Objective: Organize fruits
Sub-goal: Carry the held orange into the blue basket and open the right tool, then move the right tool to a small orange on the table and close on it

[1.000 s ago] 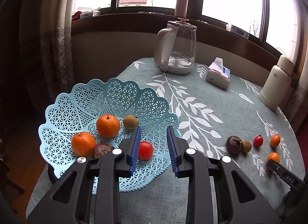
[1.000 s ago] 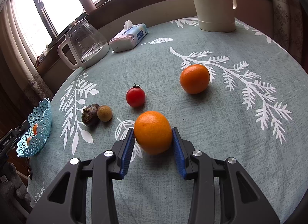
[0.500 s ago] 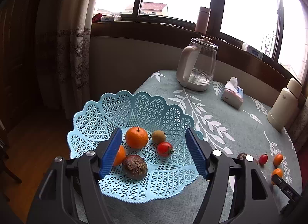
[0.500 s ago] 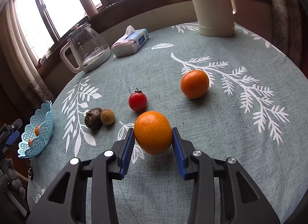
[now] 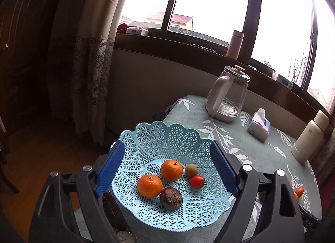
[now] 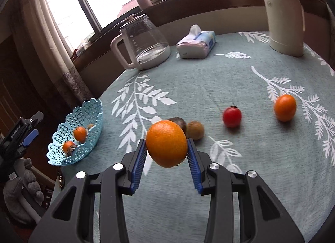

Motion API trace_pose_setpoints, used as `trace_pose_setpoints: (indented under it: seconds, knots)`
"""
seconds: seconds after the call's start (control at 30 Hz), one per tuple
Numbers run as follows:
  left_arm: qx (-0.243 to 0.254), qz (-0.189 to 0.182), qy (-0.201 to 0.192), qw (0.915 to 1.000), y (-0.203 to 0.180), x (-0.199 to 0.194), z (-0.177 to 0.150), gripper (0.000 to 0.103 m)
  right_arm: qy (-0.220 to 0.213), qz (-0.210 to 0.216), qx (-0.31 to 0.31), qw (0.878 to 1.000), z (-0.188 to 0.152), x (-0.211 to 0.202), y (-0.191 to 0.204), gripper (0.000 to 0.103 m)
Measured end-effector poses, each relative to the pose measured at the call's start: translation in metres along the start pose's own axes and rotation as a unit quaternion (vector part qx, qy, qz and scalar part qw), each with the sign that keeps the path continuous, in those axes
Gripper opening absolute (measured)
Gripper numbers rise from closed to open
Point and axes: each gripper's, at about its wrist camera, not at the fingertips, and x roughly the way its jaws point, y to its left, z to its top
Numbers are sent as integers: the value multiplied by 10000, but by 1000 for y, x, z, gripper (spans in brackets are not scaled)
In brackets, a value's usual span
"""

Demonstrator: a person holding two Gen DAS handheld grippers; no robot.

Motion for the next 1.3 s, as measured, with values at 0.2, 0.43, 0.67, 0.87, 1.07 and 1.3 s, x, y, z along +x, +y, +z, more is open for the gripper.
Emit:
trace_pose_setpoints:
  seconds: [0.2,0.43,0.67,0.87,1.07,1.3]
  knots:
    - [-81,2,-43,10000,7,-4,5,85,142,612,-517,9967,12,23,76,39]
    - [-62,-50,-97,9999,9,-8,8,86,294,931,-1023,9900,13,48,142,39]
    - [-223,-40,-60,9997,17,-6,10,87,518,939,-1165,9874,8,74,164,39]
    - [-198,-32,-11,9998,16,-2,8,87,502,966,-1176,9871,8,78,166,44]
    - [-198,-38,22,9998,15,-1,7,87,412,938,-1075,9889,7,70,156,44]
    - [-87,-125,48,9999,5,-1,5,87,245,782,-1053,9911,3,59,146,44]
